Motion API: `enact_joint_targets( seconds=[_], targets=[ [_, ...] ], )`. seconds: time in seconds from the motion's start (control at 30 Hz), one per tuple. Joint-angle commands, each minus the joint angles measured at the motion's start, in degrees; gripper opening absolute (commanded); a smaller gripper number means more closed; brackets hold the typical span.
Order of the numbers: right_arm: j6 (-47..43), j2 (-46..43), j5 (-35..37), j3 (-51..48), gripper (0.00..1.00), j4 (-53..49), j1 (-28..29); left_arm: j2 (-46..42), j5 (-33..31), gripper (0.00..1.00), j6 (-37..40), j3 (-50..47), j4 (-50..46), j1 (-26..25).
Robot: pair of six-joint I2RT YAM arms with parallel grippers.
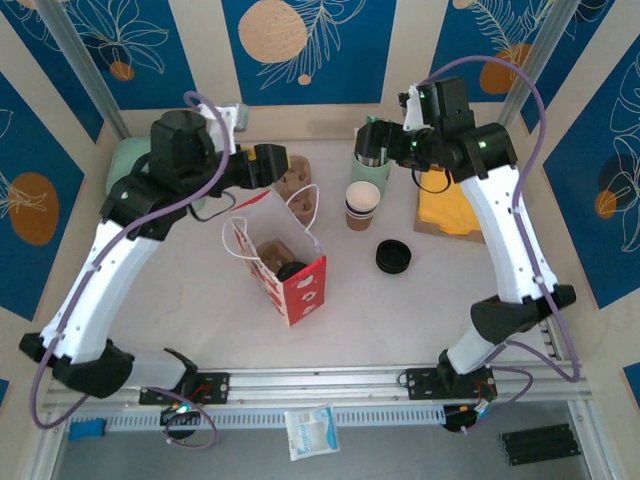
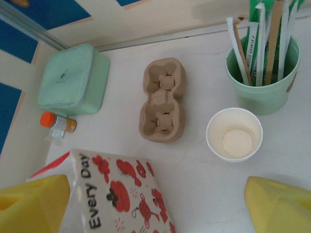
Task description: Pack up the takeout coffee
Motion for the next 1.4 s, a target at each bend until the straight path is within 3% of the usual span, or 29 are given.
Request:
enact_joint_targets(
  seconds=[0.0, 0.33, 0.53, 1.03, 1.37],
  targets=[
    [1.9, 3.6, -8.7, -0.8, 0.87, 2.8, -4.3, 3.1, 4.1, 0.77, 0.3, 3.4, 3.7, 0.3],
    [3.9, 11.0, -10.3, -3.9, 0.8, 10.5, -12.5, 11.9, 8.5, 0.82, -0.8, 7.5, 7.9, 0.2],
    [3.4, 16.1, -14.2, -4.0, 0.71, 16.4, -15.5, 16.9, 10.4, 0.86, -1.5, 9.9, 9.2, -0.4],
    [1.8, 31.6, -16.3, 9.9, 0.41, 14.8, -15.6, 24.4, 12.6, 0.91, -2.7, 15.4, 10.9, -1.8],
    [1.6, 38.1, -15.8, 16.2, 0.31, 12.8, -14.2, 26.6, 13.3, 0.92, -3.2, 16.0, 12.0, -2.0]
  ],
)
